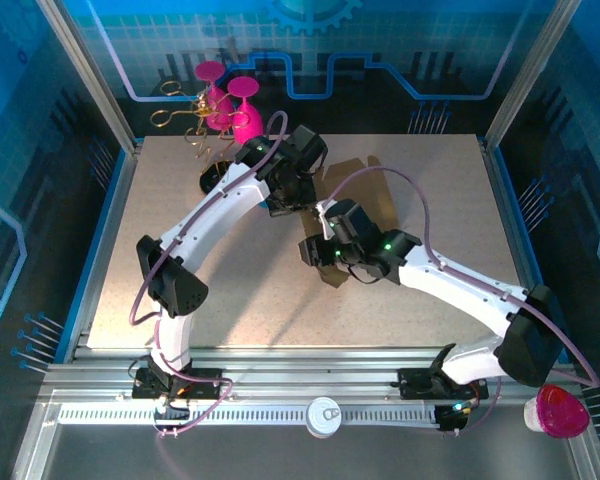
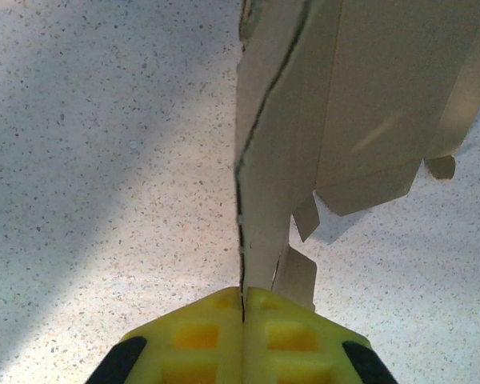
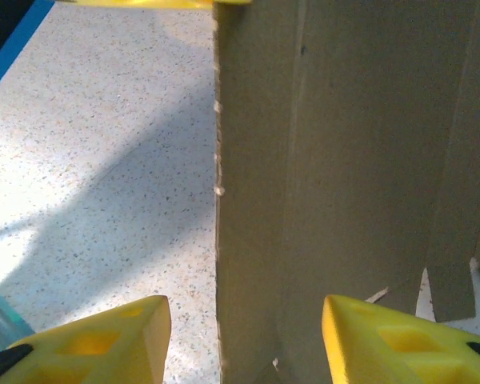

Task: Fold the paper box

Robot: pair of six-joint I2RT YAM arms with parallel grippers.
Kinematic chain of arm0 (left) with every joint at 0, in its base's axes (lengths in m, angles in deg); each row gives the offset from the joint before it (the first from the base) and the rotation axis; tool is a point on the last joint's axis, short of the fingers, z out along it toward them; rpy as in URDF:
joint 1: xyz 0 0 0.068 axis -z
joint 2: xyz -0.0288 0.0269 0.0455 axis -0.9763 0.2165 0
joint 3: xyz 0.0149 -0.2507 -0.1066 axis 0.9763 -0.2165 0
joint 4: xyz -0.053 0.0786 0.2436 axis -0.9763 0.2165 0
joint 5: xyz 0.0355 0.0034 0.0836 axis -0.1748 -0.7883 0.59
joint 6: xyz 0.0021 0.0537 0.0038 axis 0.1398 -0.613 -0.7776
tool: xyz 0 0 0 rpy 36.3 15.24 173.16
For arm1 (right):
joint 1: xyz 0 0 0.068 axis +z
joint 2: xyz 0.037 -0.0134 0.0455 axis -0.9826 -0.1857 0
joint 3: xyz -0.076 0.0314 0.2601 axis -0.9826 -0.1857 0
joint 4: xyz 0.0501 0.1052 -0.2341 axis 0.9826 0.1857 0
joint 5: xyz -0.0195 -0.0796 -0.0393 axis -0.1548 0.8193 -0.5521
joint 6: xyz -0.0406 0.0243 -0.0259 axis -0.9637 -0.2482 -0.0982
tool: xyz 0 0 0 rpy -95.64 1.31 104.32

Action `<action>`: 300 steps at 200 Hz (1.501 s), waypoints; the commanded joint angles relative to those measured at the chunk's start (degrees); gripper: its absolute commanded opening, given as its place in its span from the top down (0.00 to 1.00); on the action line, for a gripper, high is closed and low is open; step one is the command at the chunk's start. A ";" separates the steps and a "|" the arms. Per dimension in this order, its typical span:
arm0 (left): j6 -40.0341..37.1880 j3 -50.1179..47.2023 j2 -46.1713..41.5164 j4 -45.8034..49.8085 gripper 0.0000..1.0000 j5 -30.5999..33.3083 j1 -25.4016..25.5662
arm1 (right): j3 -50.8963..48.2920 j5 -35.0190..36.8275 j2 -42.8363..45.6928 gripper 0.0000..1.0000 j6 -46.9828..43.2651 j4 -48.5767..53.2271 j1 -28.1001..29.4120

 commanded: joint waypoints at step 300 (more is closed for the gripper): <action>21.88 -34.59 -28.08 -42.38 0.59 -31.68 -11.57 | 19.28 8.07 -1.98 1.00 77.14 21.62 -17.89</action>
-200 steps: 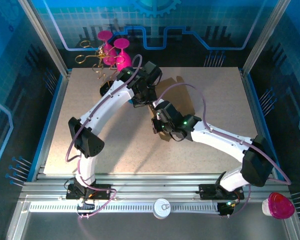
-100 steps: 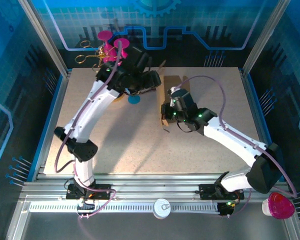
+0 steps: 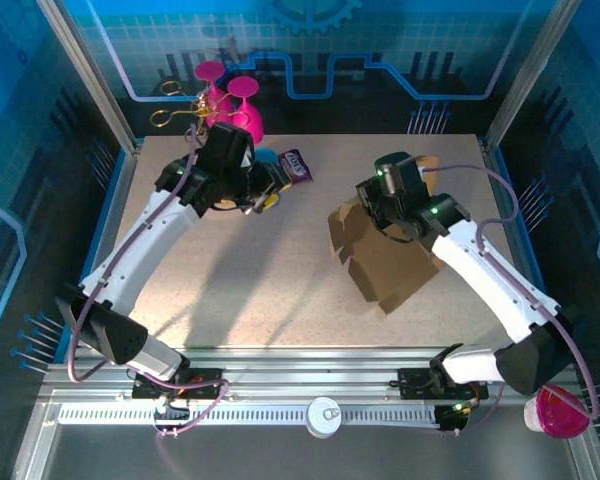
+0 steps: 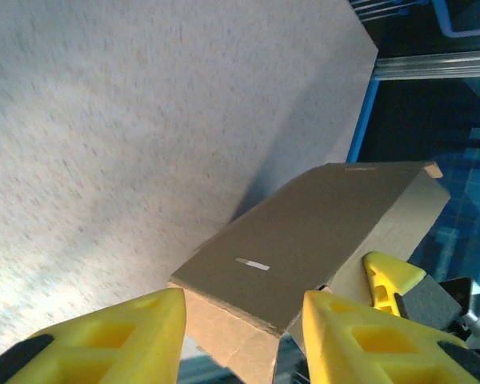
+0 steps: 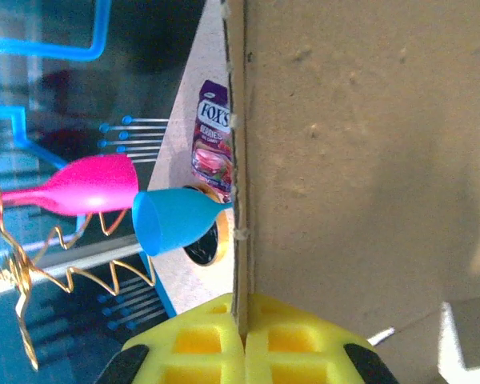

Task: Fold the paper box

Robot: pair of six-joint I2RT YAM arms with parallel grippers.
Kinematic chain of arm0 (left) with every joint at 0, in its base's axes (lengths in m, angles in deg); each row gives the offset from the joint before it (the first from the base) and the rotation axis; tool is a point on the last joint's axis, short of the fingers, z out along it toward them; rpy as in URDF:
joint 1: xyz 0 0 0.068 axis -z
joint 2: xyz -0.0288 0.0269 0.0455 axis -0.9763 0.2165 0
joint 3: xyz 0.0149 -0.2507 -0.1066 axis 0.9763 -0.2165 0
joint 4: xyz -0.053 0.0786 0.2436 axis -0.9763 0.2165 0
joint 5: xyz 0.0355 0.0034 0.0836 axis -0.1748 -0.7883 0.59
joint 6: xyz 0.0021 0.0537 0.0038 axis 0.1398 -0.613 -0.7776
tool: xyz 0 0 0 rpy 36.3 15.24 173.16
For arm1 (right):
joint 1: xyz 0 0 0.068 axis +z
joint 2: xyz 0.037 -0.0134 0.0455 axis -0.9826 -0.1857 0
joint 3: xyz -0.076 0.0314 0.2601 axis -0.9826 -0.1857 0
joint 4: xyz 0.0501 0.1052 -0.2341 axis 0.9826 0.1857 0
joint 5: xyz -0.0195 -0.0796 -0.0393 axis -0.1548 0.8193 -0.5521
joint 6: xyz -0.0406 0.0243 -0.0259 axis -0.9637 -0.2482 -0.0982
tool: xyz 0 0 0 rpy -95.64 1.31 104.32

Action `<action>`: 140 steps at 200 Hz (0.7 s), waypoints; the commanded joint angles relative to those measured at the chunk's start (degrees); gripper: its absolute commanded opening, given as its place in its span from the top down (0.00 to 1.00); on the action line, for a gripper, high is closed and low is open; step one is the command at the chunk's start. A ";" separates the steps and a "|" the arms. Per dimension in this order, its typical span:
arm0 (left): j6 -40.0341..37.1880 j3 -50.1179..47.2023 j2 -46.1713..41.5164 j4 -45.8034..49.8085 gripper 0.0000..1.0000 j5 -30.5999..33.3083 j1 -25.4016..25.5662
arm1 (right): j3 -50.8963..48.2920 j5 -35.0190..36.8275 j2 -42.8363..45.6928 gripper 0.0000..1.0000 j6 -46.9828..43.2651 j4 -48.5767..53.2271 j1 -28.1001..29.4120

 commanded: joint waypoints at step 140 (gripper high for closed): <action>33.65 -5.52 3.97 -21.93 0.57 -4.36 10.44 | -3.05 -0.12 -2.75 1.00 15.22 -3.77 -1.13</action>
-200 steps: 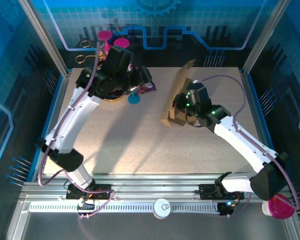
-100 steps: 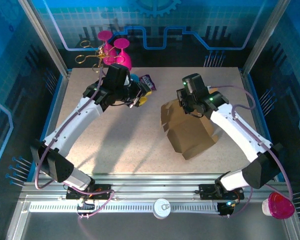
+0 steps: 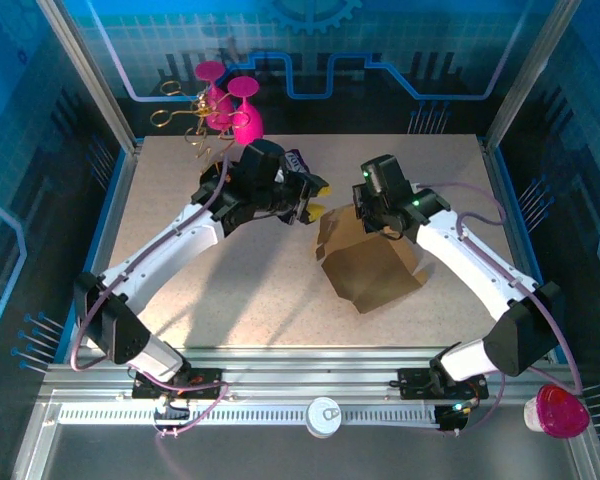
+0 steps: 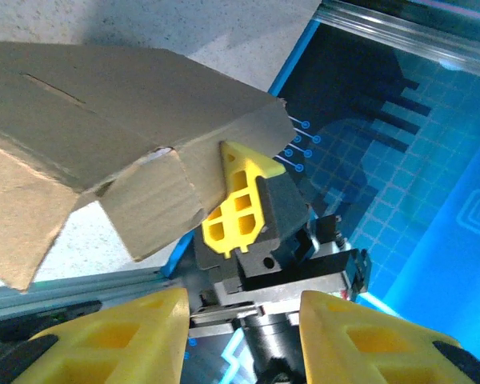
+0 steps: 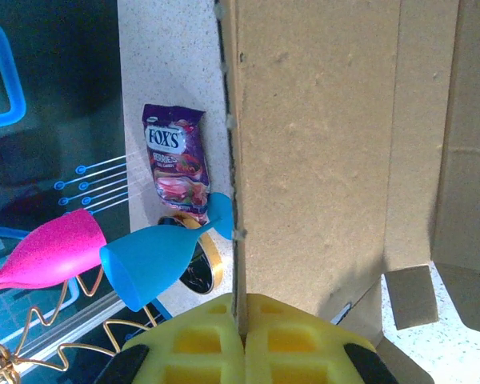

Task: Fold the paper box

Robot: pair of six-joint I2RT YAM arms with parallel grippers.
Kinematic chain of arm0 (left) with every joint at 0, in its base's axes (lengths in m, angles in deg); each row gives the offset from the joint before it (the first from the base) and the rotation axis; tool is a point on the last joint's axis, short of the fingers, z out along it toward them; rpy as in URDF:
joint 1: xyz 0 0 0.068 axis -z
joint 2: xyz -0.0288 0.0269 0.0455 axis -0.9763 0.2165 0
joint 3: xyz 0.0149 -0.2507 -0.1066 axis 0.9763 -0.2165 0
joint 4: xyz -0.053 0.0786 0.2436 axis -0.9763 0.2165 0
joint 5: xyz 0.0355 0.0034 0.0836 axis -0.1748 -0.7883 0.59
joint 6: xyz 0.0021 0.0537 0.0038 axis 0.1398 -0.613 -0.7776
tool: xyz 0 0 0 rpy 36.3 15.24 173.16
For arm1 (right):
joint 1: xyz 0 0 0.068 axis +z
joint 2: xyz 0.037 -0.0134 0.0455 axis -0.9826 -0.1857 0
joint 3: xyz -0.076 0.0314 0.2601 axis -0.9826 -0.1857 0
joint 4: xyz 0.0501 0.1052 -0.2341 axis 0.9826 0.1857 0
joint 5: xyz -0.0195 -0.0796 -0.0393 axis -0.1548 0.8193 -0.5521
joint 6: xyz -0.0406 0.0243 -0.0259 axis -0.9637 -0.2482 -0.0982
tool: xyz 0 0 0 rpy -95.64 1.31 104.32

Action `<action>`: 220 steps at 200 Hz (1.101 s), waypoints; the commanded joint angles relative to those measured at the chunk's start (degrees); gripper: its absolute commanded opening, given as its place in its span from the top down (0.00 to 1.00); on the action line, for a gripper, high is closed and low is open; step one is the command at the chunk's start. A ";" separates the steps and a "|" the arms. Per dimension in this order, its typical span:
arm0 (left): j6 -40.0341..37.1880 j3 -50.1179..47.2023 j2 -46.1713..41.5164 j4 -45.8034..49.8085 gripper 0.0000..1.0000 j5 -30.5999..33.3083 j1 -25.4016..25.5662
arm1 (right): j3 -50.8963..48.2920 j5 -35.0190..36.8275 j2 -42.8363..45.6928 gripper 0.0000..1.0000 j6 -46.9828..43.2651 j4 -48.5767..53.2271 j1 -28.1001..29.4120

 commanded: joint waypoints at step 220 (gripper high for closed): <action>4.24 12.06 6.48 4.85 0.51 2.78 0.89 | 4.97 1.68 4.65 1.00 -2.58 -4.08 1.60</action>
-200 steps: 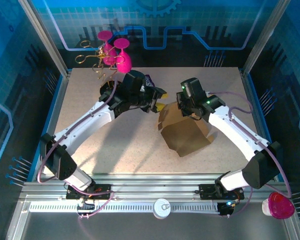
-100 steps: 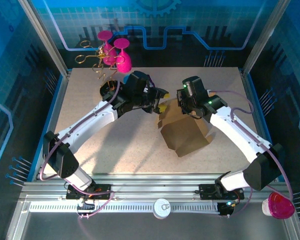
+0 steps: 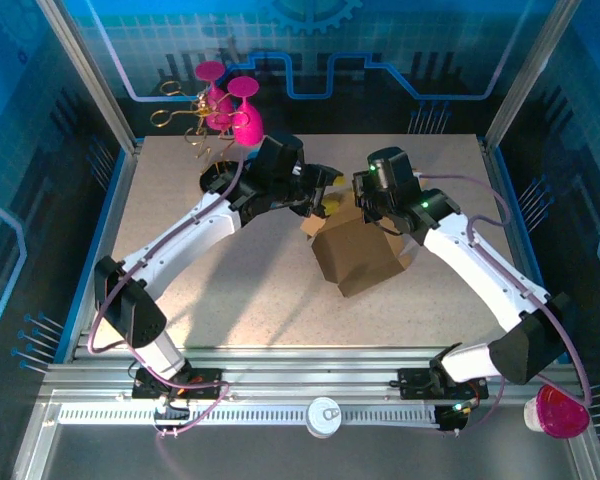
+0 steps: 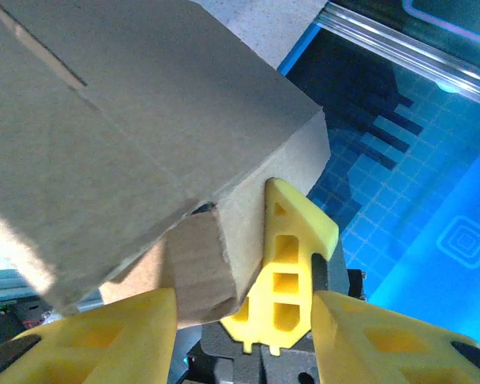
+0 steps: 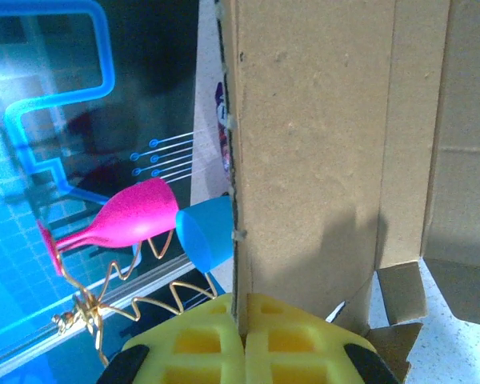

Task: Fold the paper box

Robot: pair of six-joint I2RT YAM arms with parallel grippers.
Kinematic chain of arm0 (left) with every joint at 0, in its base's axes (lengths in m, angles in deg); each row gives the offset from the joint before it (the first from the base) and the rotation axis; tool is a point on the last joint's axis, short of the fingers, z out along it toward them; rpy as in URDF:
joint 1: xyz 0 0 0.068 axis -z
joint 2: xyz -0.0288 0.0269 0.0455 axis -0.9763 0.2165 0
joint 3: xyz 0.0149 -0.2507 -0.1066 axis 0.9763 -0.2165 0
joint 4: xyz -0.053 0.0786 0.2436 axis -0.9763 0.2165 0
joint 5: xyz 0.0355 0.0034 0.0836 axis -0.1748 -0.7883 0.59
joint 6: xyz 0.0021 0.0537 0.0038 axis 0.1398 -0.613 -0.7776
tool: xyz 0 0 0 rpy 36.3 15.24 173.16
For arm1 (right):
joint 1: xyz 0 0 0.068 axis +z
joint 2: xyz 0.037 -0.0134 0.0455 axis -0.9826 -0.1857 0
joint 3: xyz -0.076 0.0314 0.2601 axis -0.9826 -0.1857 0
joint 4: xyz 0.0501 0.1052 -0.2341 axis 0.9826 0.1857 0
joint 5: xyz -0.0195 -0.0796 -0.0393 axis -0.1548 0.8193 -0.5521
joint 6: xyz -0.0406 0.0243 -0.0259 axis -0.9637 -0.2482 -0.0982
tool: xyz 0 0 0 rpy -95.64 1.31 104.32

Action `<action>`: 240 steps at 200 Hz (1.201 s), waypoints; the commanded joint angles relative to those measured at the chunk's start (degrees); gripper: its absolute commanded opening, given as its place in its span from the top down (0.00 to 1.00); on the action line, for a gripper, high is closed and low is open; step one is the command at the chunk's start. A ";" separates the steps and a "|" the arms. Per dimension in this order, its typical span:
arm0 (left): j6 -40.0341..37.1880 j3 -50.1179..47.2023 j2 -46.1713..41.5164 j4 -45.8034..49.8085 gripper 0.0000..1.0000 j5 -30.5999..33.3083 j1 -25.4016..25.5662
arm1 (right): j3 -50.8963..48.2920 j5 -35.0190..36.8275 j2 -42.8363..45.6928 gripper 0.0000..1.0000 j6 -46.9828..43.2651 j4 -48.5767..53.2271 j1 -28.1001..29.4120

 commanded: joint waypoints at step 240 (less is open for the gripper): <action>-1.08 12.35 3.21 11.06 0.48 2.63 1.10 | 3.08 0.54 1.27 1.00 -3.57 -3.16 -1.14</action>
